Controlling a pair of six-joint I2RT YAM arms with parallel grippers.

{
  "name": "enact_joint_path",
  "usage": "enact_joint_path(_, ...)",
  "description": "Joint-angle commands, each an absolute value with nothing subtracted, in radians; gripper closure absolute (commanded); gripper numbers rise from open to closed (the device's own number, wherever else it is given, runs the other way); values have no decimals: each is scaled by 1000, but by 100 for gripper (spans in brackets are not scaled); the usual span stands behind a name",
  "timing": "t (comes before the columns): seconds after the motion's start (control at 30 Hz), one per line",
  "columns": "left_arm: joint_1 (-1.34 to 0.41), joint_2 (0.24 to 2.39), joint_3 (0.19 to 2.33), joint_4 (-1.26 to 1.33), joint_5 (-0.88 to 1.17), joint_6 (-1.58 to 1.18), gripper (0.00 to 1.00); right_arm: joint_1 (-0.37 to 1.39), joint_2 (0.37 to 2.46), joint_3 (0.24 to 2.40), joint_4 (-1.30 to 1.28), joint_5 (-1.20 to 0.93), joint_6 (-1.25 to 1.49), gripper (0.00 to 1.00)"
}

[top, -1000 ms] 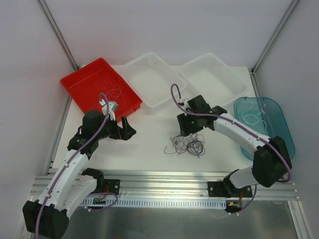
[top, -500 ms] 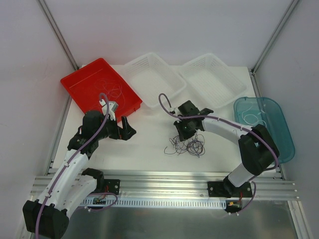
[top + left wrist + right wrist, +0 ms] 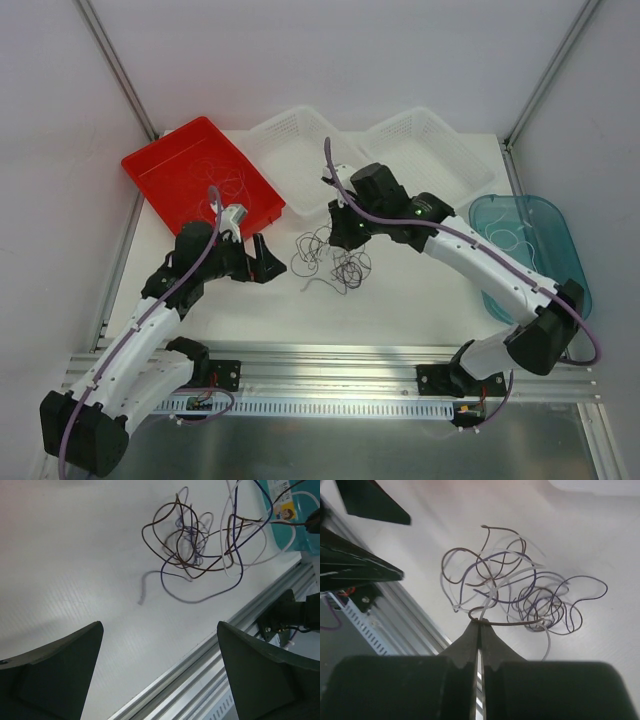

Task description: Untangle the cables

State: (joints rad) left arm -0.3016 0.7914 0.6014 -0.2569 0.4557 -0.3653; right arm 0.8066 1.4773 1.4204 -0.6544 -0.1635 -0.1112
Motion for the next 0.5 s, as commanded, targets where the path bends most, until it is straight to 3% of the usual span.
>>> enact_joint_path(0.0,-365,769,604,-150,445,-489,1,840,1414,1468,-648,-182,-9,99)
enact_joint_path(0.47,-655,819,537,97,229,-581,2,891,1368,1411,-557,-169,126,99)
